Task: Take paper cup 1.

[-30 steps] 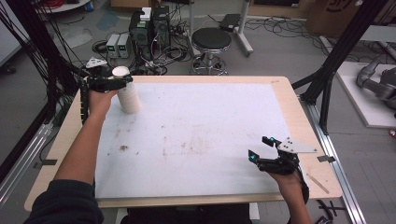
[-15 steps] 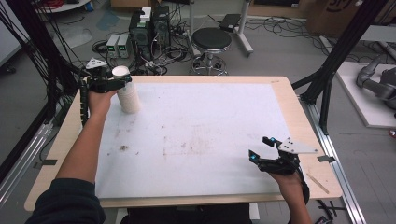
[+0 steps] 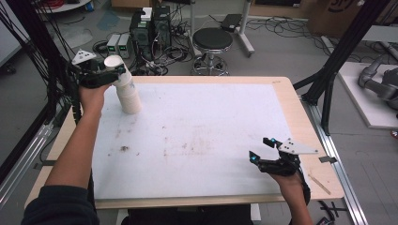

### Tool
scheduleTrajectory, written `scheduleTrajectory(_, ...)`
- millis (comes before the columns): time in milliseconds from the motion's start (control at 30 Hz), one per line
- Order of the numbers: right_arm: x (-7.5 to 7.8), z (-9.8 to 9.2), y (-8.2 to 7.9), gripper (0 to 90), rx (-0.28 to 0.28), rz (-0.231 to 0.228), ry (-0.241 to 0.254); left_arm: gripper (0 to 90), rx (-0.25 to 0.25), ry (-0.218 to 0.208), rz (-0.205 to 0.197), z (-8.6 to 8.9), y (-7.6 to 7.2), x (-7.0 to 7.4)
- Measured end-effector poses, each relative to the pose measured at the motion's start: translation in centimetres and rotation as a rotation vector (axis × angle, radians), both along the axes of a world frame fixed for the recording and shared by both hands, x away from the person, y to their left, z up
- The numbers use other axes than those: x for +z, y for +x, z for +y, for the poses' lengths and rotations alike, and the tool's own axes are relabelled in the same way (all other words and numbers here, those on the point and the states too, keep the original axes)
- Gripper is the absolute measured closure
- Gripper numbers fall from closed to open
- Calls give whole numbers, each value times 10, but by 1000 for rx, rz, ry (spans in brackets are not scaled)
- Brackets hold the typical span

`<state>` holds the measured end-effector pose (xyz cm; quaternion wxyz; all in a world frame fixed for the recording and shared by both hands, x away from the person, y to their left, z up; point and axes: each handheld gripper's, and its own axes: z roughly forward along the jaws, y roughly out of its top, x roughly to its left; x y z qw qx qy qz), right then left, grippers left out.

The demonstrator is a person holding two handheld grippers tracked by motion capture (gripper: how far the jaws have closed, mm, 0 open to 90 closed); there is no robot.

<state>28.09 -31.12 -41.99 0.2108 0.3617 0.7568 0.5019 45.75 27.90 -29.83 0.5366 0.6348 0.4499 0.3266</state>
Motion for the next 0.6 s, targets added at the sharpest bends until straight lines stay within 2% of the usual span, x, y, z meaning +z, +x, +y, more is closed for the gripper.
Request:
scheduleTrajectory(67, 0, 1, 0, 193, 2, 1, 0, 345, 1, -12, -32, 1, -5, 7)
scheduleTrajectory(233, 1, 2, 0, 193, 1, 0, 1, 348, -15, -23, -74, 4, -18, 23)
scheduleTrajectory(333, 1, 2, -1, 193, 2, 0, 1, 349, -22, -47, -102, 6, -29, 32)
scheduleTrajectory(433, 2, 3, -1, 193, 6, -4, 0, 349, -55, -84, -113, 8, -41, 37)
scheduleTrajectory(600, 2, 6, -1, 193, 13, -3, 0, 349, -95, -71, -127, 9, -61, 40)
